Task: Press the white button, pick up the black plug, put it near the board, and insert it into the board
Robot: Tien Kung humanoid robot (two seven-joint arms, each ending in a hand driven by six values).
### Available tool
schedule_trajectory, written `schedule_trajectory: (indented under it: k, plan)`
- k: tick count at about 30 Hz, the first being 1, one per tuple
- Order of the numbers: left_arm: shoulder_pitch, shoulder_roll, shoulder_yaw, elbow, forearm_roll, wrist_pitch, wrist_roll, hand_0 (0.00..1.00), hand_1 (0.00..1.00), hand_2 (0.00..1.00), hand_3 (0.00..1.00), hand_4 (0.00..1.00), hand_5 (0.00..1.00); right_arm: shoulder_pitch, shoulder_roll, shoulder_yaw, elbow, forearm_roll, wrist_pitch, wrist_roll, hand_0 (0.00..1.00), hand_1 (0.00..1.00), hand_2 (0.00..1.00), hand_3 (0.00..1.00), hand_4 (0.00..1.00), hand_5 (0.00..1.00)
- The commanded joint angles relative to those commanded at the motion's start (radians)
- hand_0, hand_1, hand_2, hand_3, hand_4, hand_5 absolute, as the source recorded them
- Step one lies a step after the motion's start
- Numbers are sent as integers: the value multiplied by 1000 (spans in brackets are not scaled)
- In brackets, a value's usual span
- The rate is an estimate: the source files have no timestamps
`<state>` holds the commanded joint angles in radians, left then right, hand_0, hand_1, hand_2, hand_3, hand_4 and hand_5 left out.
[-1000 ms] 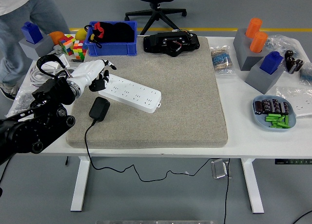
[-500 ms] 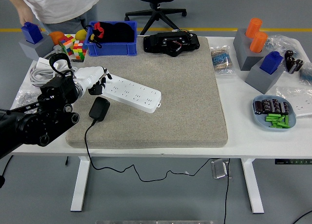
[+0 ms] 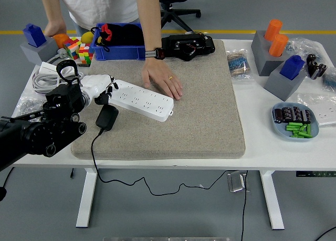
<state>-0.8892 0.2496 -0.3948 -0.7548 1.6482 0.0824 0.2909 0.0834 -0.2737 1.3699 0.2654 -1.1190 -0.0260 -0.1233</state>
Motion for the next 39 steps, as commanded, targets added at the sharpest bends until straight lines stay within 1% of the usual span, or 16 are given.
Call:
schedule_trajectory:
  k: [18, 30, 35, 39]
  plan:
    - [-27, -35, 60, 70, -13, 8, -4, 13, 2, 105, 710, 2, 2, 3, -4, -19, -1, 4, 0, 0, 765, 640, 644, 610, 657, 429]
    - [-32, -47, 92, 64, -13, 9, -4, 11, 2, 104, 709, 2, 2, 0, -1, -18, -1, 4, 0, 0, 766, 639, 644, 610, 658, 430]
    - [-25, -51, 95, 63, -12, 14, -7, 11, 2, 105, 708, 2, 2, -1, -1, -20, -1, 5, 0, 0, 766, 639, 644, 610, 658, 429]
    - [-28, -54, 98, 65, -9, 18, -9, 11, 2, 105, 708, 2, 2, 0, 0, -19, -1, 7, 0, 0, 766, 639, 644, 610, 658, 429]
